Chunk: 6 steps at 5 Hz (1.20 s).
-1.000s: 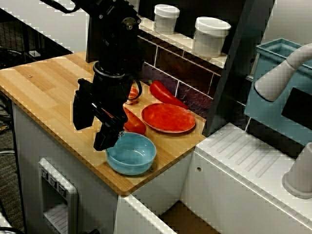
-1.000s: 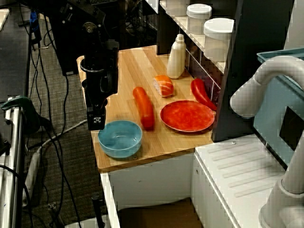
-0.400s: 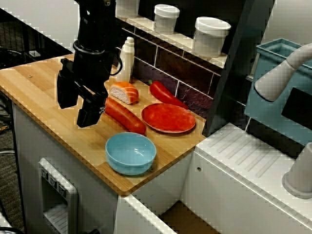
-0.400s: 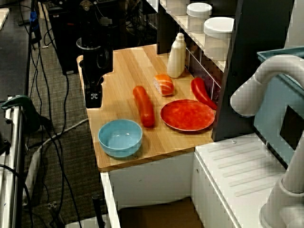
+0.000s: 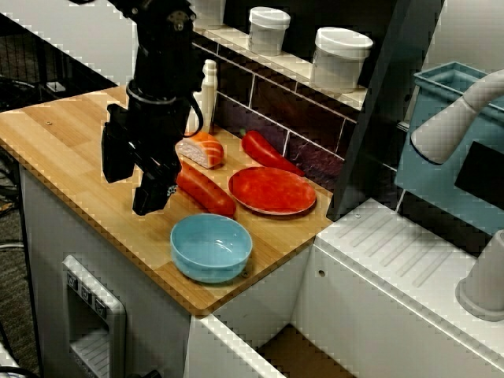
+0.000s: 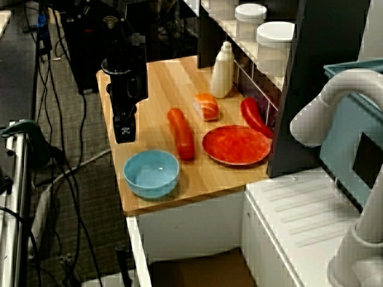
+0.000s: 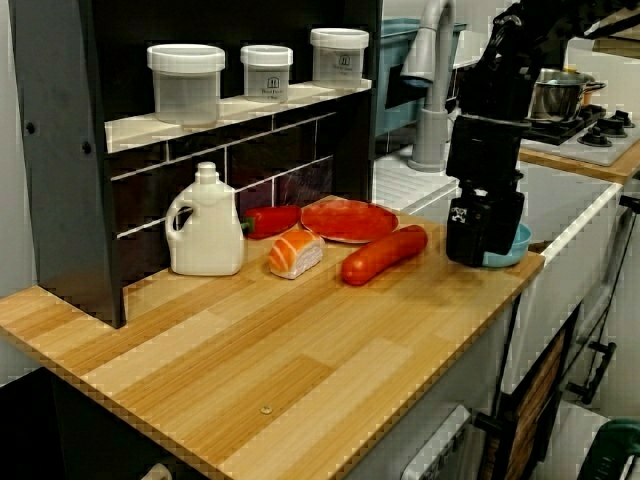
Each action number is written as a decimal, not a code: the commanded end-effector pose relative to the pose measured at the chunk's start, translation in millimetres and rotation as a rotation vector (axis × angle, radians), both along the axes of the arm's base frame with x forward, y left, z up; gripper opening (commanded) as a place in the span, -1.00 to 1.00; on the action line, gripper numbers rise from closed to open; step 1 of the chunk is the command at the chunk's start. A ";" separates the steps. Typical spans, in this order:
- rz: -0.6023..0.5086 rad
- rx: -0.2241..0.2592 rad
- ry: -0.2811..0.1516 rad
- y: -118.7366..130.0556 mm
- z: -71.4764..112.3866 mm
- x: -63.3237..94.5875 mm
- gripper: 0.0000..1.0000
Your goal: Push into sink
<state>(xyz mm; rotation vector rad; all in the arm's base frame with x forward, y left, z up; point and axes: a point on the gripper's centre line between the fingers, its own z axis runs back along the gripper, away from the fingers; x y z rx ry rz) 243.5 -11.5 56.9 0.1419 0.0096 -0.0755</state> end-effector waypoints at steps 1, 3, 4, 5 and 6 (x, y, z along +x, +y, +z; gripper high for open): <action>-0.004 0.025 -0.010 -14.3 -12.6 10.5 1.00; -0.014 -0.042 0.040 -63.1 -19.1 8.6 1.00; -0.037 -0.118 0.132 -112.4 -18.9 3.4 1.00; -0.038 -0.117 0.159 -135.6 -9.4 -10.5 1.00; -0.038 -0.117 0.159 -135.6 -9.4 -10.5 1.00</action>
